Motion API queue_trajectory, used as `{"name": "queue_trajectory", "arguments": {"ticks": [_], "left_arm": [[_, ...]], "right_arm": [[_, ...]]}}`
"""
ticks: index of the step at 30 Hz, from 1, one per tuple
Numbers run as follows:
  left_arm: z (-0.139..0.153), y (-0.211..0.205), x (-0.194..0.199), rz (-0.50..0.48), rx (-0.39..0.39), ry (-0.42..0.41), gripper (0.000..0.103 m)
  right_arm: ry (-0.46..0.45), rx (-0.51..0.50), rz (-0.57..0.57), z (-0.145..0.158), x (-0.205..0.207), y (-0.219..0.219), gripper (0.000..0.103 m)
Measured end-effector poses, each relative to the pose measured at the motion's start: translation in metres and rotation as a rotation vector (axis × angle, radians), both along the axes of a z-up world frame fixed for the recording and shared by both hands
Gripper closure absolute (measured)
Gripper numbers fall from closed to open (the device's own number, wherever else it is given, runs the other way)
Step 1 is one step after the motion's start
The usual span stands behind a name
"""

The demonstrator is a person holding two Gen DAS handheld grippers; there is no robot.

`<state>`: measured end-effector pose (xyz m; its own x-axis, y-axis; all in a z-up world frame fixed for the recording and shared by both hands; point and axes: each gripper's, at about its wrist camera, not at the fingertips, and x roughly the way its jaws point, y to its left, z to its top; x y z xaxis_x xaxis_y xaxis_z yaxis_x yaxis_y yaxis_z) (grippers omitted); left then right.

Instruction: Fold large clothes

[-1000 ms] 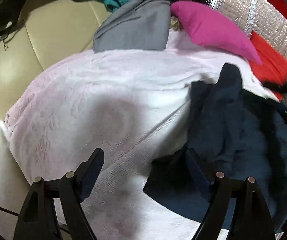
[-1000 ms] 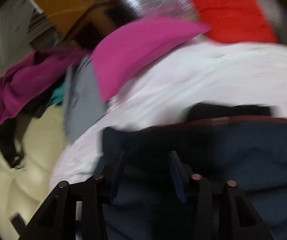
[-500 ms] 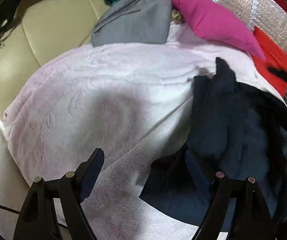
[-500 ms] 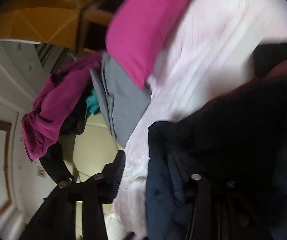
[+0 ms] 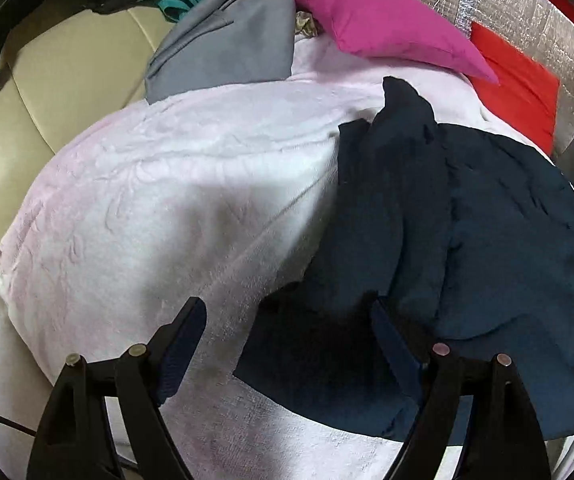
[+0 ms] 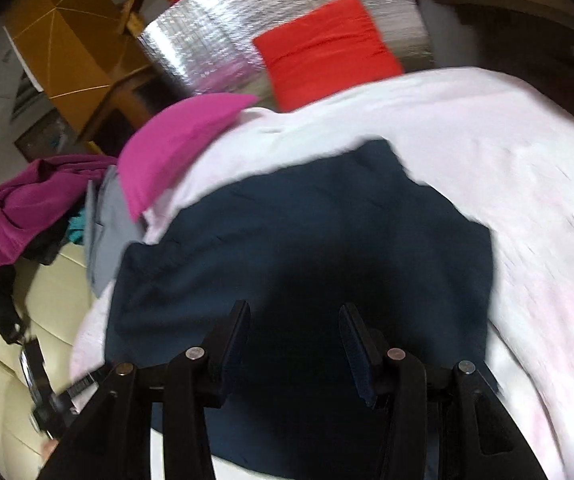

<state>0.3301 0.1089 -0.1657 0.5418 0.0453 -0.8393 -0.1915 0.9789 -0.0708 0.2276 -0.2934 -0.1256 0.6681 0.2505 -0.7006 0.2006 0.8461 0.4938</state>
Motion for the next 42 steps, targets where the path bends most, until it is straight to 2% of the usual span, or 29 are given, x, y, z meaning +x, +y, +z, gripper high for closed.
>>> {"name": "queue_trajectory", "arguments": {"ticks": [2,3,5,8,10,13,15,17,18,23,25,26,27,34,37,42], "left_arm": [[-0.006,-0.005,-0.001,-0.02,0.01,0.0,0.016],[-0.006,-0.008,-0.003,-0.033,0.021,-0.005,0.016],[-0.004,-0.013,-0.008,-0.062,0.041,-0.025,0.016],[0.008,-0.011,-0.018,-0.084,-0.01,-0.04,0.016],[0.022,-0.008,-0.035,-0.078,-0.05,-0.135,0.016],[0.035,-0.013,-0.051,-0.096,-0.037,-0.237,0.016],[0.028,-0.022,-0.048,-0.146,-0.019,-0.205,0.016],[0.006,-0.037,-0.035,-0.184,0.023,-0.082,0.016],[-0.002,-0.042,-0.033,-0.183,0.048,-0.055,0.016],[0.009,-0.046,-0.042,-0.168,0.118,-0.033,0.016],[0.025,-0.048,-0.057,-0.163,0.122,-0.049,0.016],[0.034,-0.049,-0.065,-0.164,0.126,-0.067,0.016],[0.046,-0.052,-0.075,-0.163,0.146,-0.089,0.016],[0.139,-0.068,-0.135,-0.121,0.3,-0.256,0.016],[0.171,-0.073,-0.162,-0.101,0.362,-0.309,0.015],[0.211,-0.074,-0.213,-0.137,0.354,-0.403,0.011]], "right_arm": [[0.054,0.033,-0.002,-0.028,-0.006,-0.003,0.058],[0.055,0.035,-0.004,-0.03,-0.009,-0.005,0.058],[0.044,0.025,-0.011,-0.023,-0.014,0.0,0.058],[-0.014,0.015,-0.016,-0.005,-0.031,0.001,0.058],[-0.054,-0.018,-0.029,0.005,-0.045,0.002,0.058],[-0.057,-0.081,-0.052,0.005,-0.063,0.0,0.058],[0.02,-0.067,-0.059,-0.017,-0.056,-0.003,0.058],[0.079,-0.025,-0.046,-0.036,-0.042,-0.002,0.058],[0.077,-0.028,-0.043,-0.038,-0.039,-0.003,0.058],[0.077,-0.008,-0.044,-0.018,-0.046,-0.009,0.053],[0.054,-0.061,-0.038,-0.002,-0.058,-0.008,0.049],[0.045,-0.106,-0.037,0.007,-0.066,-0.006,0.039],[0.034,-0.143,-0.034,0.016,-0.073,-0.003,0.036],[-0.062,-0.284,-0.032,0.082,-0.13,0.016,0.035],[-0.098,-0.32,-0.049,0.111,-0.159,0.027,0.029],[-0.141,-0.369,-0.084,0.155,-0.212,0.052,0.026]]}}
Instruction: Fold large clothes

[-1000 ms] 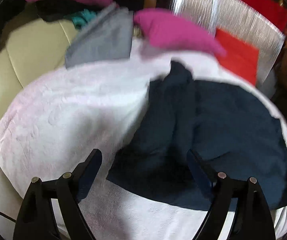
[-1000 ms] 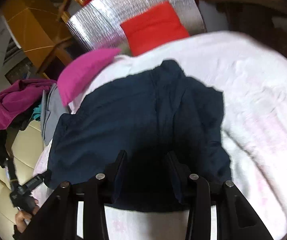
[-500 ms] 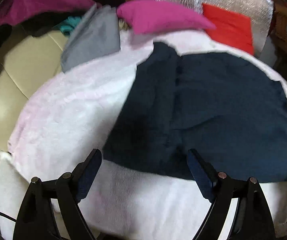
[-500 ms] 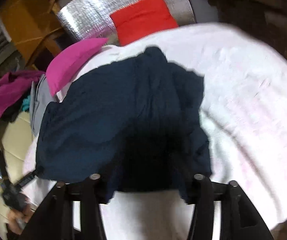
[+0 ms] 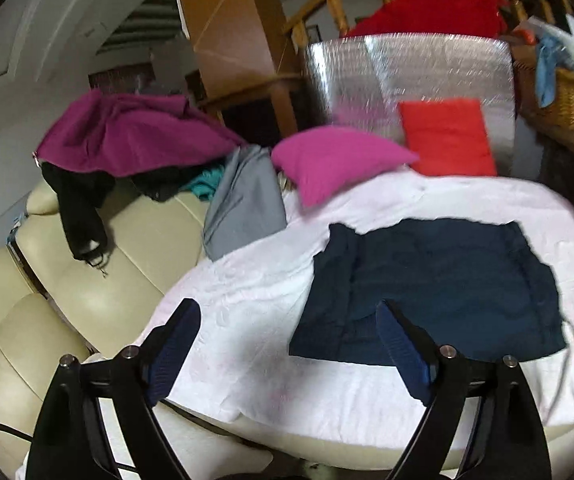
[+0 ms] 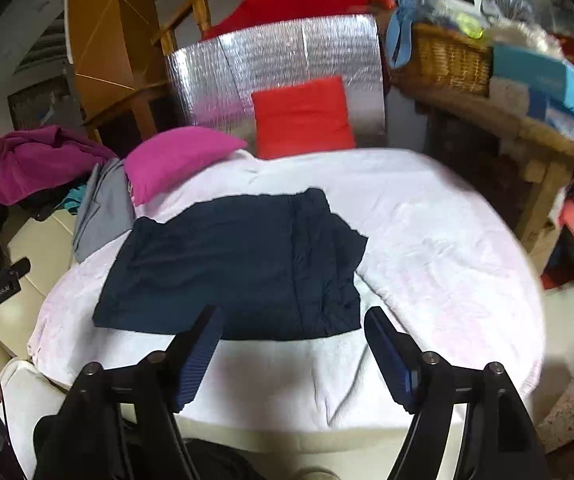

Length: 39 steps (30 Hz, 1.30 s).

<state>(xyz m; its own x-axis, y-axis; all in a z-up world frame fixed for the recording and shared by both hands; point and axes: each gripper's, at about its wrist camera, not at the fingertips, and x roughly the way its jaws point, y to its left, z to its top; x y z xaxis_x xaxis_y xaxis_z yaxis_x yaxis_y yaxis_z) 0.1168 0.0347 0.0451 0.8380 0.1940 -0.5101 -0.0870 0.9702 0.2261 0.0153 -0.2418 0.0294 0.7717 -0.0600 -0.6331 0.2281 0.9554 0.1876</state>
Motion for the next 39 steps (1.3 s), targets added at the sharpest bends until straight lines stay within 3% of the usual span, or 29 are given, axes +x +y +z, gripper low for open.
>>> {"name": "queue_trajectory", "arguments": {"ticks": [11,21,39], "left_arm": [[0.032,0.013,-0.081,-0.034,0.003,-0.115,0.006],[0.057,0.031,-0.128,0.004,-0.016,-0.195,0.005],[0.075,0.032,-0.178,-0.04,-0.041,-0.262,0.003]], "right_arm": [[-0.119,-0.195,-0.086,0.072,-0.088,0.059,0.019],[-0.244,-0.236,-0.116,0.113,-0.13,0.101,0.006],[-0.261,-0.27,-0.115,0.127,-0.161,0.136,0.005]]}}
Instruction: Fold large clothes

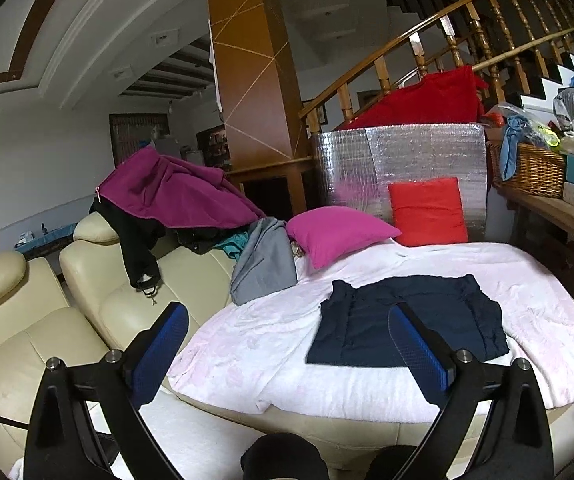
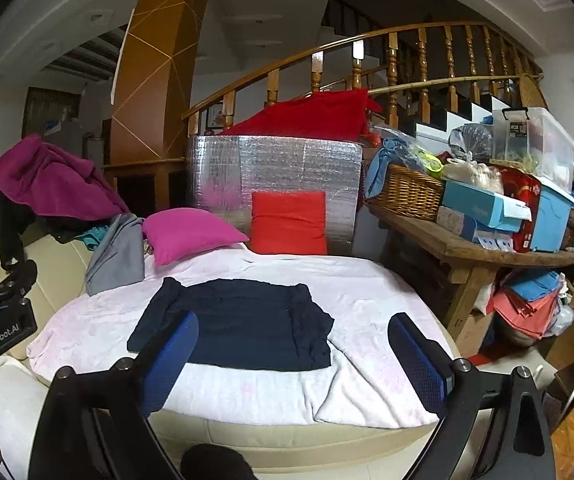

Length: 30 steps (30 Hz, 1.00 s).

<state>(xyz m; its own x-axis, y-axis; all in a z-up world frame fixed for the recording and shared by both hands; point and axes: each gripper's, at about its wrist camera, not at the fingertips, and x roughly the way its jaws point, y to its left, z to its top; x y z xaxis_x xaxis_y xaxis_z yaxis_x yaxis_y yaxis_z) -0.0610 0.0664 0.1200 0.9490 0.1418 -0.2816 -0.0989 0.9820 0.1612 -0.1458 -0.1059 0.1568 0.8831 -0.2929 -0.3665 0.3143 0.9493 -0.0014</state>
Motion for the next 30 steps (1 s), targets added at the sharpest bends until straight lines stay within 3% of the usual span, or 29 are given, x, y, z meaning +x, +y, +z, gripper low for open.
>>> {"name": "queue_trajectory", "arguments": {"ticks": [12,19,30], "left_arm": [[0.005,0.005,-0.007,-0.04,-0.065,0.007,0.003],[-0.016,0.018,0.009,0.004,-0.085,0.056,0.003],[-0.041,0.036,0.029,0.042,-0.108,0.104,0.003]], "right_arm": [[-0.009,0.005,-0.013,0.004,-0.01,-0.001,0.005],[0.002,0.02,0.021,-0.004,-0.004,0.005,0.005],[0.098,0.052,0.04,-0.032,0.025,0.011,0.006]]}}
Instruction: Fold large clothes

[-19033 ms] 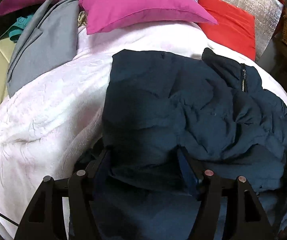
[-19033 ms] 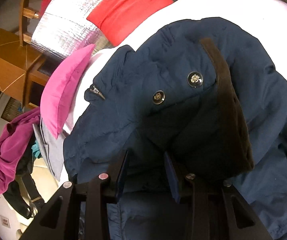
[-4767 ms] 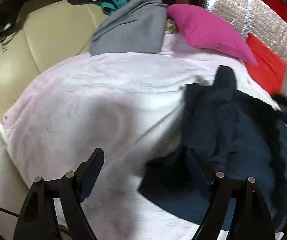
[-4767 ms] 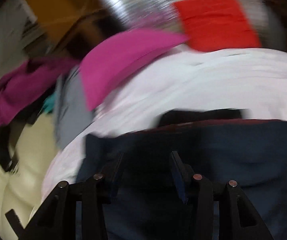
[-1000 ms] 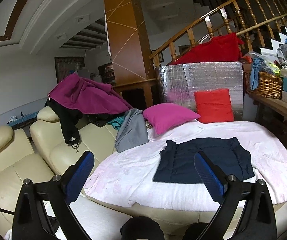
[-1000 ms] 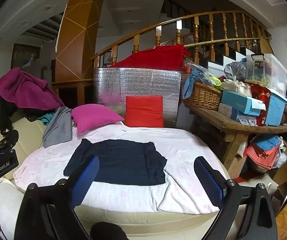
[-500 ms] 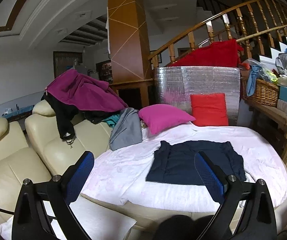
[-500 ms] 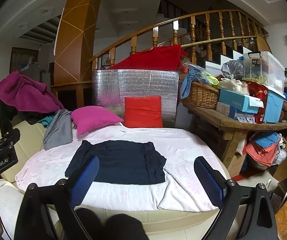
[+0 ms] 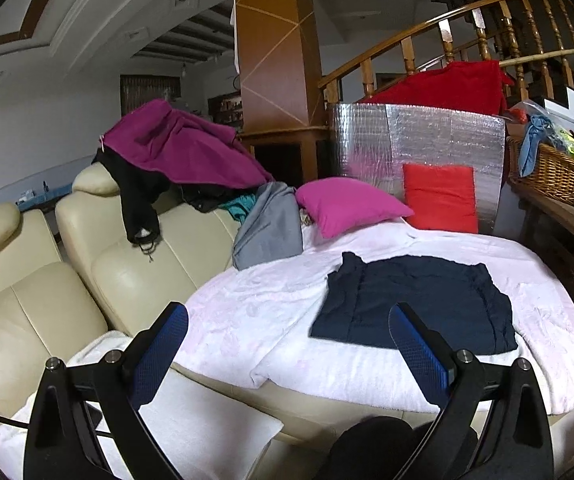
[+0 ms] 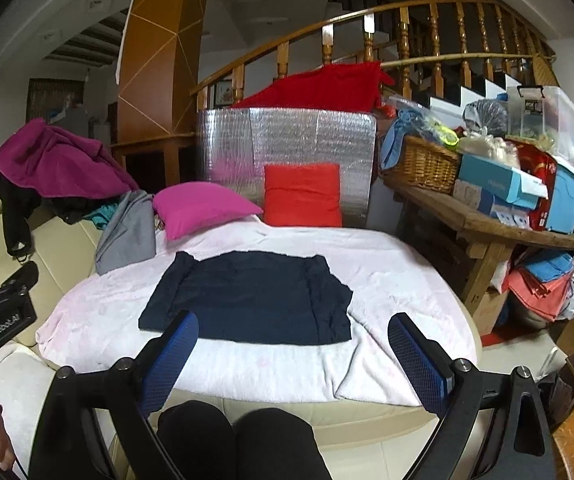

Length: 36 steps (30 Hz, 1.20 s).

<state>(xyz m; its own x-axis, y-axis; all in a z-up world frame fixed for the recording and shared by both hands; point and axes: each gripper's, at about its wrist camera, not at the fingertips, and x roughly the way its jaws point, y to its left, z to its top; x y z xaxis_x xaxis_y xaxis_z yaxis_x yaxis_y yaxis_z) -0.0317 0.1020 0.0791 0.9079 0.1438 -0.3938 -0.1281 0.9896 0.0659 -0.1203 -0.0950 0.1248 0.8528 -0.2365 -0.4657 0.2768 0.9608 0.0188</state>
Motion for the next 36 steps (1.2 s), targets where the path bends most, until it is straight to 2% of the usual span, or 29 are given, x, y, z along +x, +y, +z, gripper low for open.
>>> {"name": "queue_trajectory", "arguments": {"ticks": [9,23,36], "left_arm": [[-0.011,0.005,0.005,-0.042,-0.011,0.025,0.003],[-0.017,0.018,0.021,-0.055,-0.03,0.039,0.003],[-0.015,0.019,0.017,-0.062,-0.034,0.027,0.003]], "right_arm": [[0.028,0.002,-0.008,-0.007,0.011,0.001,0.006],[0.077,0.002,0.003,-0.019,0.038,0.02,0.006],[0.081,-0.003,0.005,-0.02,0.04,0.021,0.006]]}}
